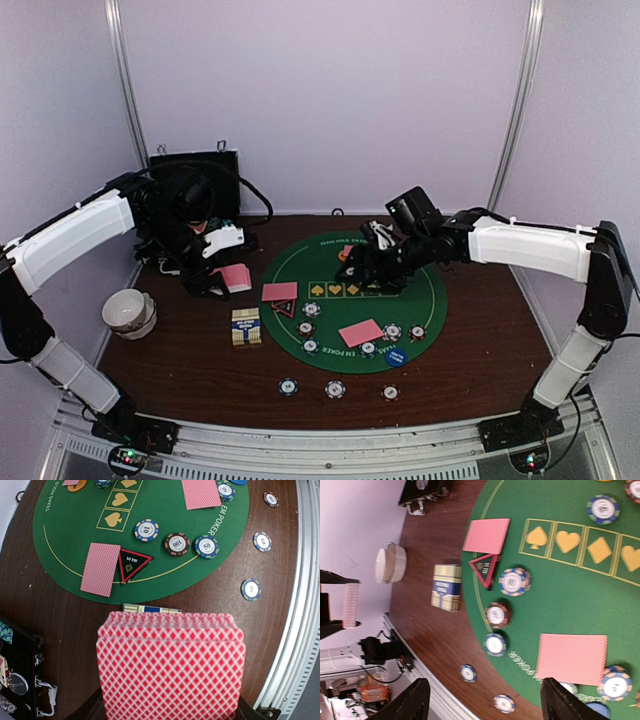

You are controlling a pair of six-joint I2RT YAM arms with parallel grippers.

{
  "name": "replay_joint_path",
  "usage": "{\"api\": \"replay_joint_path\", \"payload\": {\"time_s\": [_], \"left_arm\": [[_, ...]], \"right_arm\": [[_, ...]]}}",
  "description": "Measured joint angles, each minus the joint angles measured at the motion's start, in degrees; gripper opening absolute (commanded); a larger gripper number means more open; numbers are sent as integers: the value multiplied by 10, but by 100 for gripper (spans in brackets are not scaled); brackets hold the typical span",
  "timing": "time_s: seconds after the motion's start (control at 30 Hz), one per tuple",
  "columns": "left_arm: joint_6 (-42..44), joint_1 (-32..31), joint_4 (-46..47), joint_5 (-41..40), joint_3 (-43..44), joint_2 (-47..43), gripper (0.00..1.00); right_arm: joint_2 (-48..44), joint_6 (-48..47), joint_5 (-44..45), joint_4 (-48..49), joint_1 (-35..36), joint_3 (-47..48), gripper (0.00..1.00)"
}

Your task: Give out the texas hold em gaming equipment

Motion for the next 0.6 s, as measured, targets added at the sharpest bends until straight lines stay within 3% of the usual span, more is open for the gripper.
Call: {"api": "replay_joint_path", "payload": {"time_s": [0.27,0.6], "left_arm": [[0,0,0,10,6,0,0],[0,0,0,11,6,0,0]], "right_arm": [[78,143,-70,207,88,40,83],[196,258,-104,375,132,106,84]]}}
